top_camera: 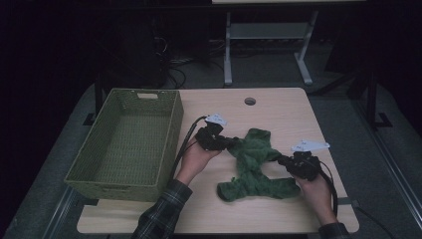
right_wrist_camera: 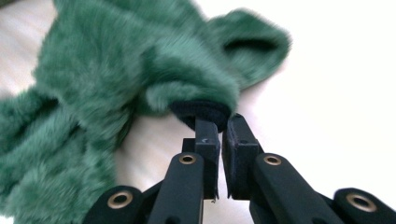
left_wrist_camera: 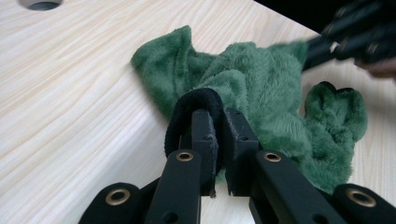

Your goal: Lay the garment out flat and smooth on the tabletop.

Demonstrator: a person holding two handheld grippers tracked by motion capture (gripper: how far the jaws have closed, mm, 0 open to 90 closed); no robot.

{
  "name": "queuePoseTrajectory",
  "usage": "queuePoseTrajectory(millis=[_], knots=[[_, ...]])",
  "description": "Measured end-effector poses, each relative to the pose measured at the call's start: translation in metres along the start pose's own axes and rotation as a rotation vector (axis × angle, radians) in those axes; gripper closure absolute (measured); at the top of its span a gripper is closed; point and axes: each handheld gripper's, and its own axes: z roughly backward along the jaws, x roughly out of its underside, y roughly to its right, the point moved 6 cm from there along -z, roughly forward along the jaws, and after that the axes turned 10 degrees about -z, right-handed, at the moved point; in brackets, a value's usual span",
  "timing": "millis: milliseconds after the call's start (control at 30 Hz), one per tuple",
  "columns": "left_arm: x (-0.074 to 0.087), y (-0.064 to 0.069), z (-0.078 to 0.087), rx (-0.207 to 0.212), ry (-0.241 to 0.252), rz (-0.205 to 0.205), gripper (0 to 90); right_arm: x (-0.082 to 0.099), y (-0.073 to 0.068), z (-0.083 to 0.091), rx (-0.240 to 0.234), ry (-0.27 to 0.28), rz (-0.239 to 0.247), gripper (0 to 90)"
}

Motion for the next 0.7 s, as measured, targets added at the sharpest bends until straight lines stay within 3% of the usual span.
queuePoseTrajectory(millis=[100,233,300,367,400,467,600,700], knots=[[0.005,0.0,0.005,-0.013,-0.002,0.014,84.0,-0.015,0.001,0.009,-0.003,0.034,0.028,86.4],[0.022,-0.001,0.011,-0.039,-0.017,0.051,84.1,-0.026,-0.003,0.01,-0.008,0.041,0.071,86.7],[0.037,-0.001,0.011,-0.055,-0.05,0.074,84.2,-0.031,-0.006,0.001,-0.027,0.014,0.101,86.8],[0.041,0.0,0.01,-0.062,-0.056,0.084,84.2,-0.031,-0.006,-0.004,-0.036,0.002,0.111,86.8],[0.051,0.001,0.009,-0.065,-0.087,0.095,84.2,-0.03,-0.007,-0.015,-0.051,-0.026,0.108,86.7],[0.055,0.002,0.007,-0.071,-0.095,0.099,84.2,-0.029,-0.007,-0.021,-0.061,-0.039,0.104,86.8],[0.076,0.005,-0.002,-0.085,-0.168,0.097,84.1,-0.021,-0.008,-0.046,-0.086,-0.11,0.088,86.7],[0.083,0.007,-0.007,-0.076,-0.172,0.099,83.1,-0.016,-0.01,-0.056,-0.086,-0.15,0.089,86.3]])
